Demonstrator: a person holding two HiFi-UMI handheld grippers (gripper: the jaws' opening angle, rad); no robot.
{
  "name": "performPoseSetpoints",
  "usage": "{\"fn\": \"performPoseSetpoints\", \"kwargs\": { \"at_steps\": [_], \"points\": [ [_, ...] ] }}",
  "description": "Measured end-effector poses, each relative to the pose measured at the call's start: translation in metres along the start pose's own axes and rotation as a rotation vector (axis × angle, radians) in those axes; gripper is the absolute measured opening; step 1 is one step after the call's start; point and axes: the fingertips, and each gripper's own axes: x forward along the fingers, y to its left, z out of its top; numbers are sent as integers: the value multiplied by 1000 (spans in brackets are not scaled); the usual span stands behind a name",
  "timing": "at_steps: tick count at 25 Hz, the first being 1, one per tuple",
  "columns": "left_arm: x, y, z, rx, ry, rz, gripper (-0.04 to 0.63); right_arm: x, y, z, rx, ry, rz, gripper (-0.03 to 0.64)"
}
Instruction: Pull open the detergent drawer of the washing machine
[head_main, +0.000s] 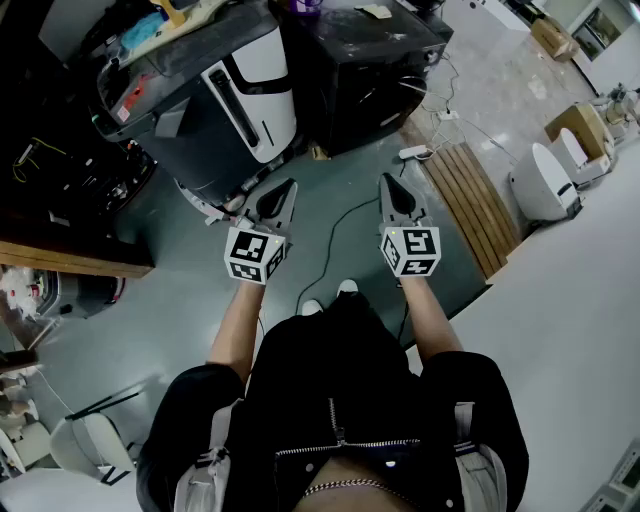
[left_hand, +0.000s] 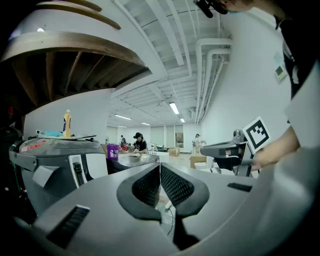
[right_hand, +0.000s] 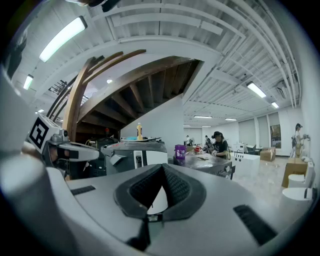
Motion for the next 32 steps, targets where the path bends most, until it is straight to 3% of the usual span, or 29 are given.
{"fn": "performPoseSetpoints", "kwargs": {
  "at_steps": [5, 17, 32],
  "points": [
    [-6, -5, -8, 3, 11, -27, 20, 2, 6, -9, 87, 29, 33, 6],
    [13, 0, -25, -21, 46, -61, 20, 9, -2, -22, 102, 34, 23, -2],
    [150, 47, -7, -34, 50, -53, 20, 119, -93, -12, 100, 46, 41, 1]
  ]
}}
